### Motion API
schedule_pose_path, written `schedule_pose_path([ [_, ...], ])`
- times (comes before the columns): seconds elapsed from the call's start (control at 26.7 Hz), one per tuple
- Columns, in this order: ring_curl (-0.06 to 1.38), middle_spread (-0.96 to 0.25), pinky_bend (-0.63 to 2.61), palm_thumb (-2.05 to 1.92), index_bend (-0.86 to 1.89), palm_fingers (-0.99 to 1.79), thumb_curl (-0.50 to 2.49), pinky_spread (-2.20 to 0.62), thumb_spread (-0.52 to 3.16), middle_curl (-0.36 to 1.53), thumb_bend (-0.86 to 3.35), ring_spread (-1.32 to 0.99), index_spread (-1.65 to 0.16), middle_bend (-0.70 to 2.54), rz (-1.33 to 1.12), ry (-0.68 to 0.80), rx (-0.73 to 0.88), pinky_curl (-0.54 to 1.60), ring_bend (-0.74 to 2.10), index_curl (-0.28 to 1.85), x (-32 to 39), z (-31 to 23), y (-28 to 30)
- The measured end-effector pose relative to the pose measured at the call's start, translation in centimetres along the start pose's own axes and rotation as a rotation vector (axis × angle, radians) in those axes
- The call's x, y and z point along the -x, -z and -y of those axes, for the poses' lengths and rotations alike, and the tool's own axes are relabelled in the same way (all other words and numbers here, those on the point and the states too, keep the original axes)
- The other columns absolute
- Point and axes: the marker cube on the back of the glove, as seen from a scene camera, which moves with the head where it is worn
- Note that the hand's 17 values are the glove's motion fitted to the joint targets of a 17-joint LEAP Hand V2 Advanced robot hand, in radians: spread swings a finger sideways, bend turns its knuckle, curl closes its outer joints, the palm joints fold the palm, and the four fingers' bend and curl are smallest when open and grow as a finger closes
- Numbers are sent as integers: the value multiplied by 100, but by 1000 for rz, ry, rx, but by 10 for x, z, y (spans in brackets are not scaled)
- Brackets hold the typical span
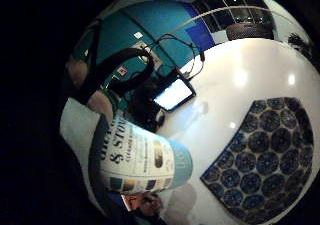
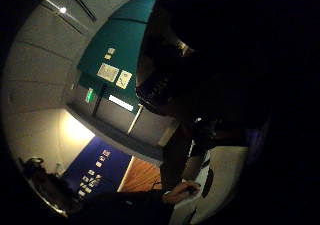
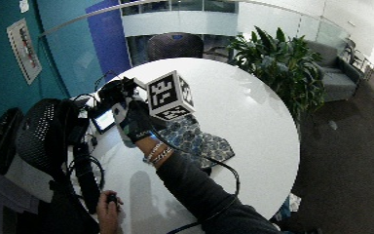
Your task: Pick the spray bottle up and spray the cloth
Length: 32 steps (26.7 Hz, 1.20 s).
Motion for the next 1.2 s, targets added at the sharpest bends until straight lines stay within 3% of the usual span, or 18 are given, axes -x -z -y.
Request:
schedule_pose_path([
  [0.53, 45, -22, 39, 95, 17, 121, 54, -14, 109, 51, -2, -15, -27, 32, -75, -30, -90, 37, 44, 48, -70, 9, -18],
  [1.2, 44, -23, 40, 92, 17, 122, 51, -15, 117, 50, -2, -16, -28, 32, -94, 39, -172, 38, 43, 48, -64, 21, -8],
])
